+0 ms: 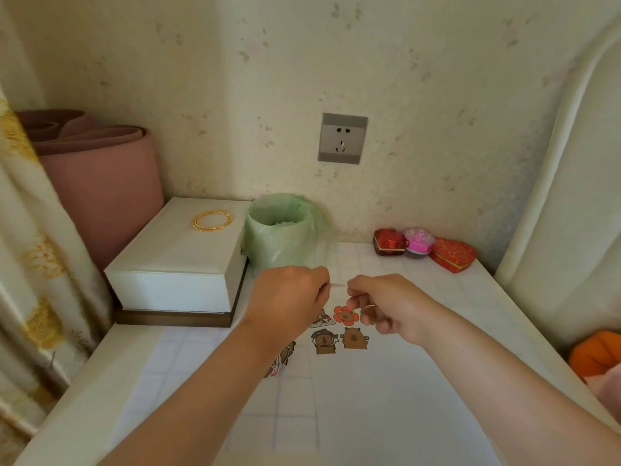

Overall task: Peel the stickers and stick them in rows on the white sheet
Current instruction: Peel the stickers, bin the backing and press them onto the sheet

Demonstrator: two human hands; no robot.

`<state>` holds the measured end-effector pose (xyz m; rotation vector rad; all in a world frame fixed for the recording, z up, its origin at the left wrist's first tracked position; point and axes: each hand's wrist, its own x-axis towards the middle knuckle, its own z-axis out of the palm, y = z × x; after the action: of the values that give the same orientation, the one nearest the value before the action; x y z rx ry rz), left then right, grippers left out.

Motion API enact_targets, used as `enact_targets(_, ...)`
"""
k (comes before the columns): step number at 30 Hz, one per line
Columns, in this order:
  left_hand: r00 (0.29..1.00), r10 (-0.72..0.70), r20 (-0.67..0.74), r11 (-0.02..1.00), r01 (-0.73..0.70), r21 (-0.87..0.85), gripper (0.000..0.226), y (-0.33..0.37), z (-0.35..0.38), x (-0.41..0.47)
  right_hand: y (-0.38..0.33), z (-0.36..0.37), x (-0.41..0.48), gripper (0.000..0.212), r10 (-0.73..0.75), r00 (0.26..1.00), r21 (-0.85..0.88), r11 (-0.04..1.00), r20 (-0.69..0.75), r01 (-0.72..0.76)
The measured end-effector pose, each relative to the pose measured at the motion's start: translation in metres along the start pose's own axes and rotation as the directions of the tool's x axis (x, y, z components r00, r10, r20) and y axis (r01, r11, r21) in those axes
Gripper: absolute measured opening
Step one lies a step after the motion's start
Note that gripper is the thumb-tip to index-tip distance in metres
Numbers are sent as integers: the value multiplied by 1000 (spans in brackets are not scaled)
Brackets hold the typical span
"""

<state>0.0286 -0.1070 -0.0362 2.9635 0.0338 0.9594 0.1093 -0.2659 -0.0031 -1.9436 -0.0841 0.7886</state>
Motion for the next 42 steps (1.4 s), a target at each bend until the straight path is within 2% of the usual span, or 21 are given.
enact_targets(3, 999, 50, -19, 998, -49, 42, 19, 5, 7, 1, 1, -10, 1, 32, 39, 996, 11, 999, 74, -40)
enact_targets(11, 995, 101, -4, 995, -101, 14, 33, 24, 18, 4, 6, -29, 6, 15, -27, 999, -26, 999, 31, 28)
enact_targets(15, 991, 125, -44, 990, -127, -54, 25, 32, 23, 6, 10, -40, 9, 16, -48, 999, -49, 998, -10, 47)
enact_targets(17, 994, 92, 64, 988, -83, -127, 22, 39, 20, 8, 13, -46, 9, 20, -60, 998, -93, 994, -16, 59)
enact_targets(19, 962, -28, 273, 975, 86, -204, 28, 43, 15, 9, 17, -51, 8, 20, -68, 998, -145, 987, -6, 66)
enact_targets(21, 904, -124, 408, 926, 253, -281, 35, 45, 11, 7, 23, -56, 8, 21, -71, 997, -194, 979, -5, 68)
enact_targets(23, 859, -188, 476, 828, 399, -394, 31, 46, 11, 7, 29, -63, 10, 22, -98, 995, -224, 970, 14, 99)
enact_targets(27, 728, -296, 619, 479, 673, -563, 16, 53, 18, 10, 41, -73, 12, 15, -208, 964, -189, 953, 166, 238)
enact_targets(28, 702, -292, 650, 438, 702, -561, 15, 56, 18, 12, 44, -74, 12, 15, -223, 957, -196, 946, 187, 259)
enact_targets(31, 654, -283, 702, 384, 748, -542, 14, 63, 20, 12, 51, -74, 11, 16, -248, 949, -234, 928, 197, 291)
enact_targets(34, 617, -283, 735, 279, 786, -552, 11, 66, 20, 13, 55, -74, 10, 16, -256, 951, -250, 923, 173, 294)
enact_targets(39, 623, -338, 706, 254, 782, -569, 8, 69, 22, 12, 56, -72, 11, 19, -299, 954, -367, 884, 38, 291)
enact_targets(42, 629, -391, 672, 251, 775, -580, 8, 70, 25, 9, 57, -69, 12, 17, -307, 952, -309, 906, -11, 288)
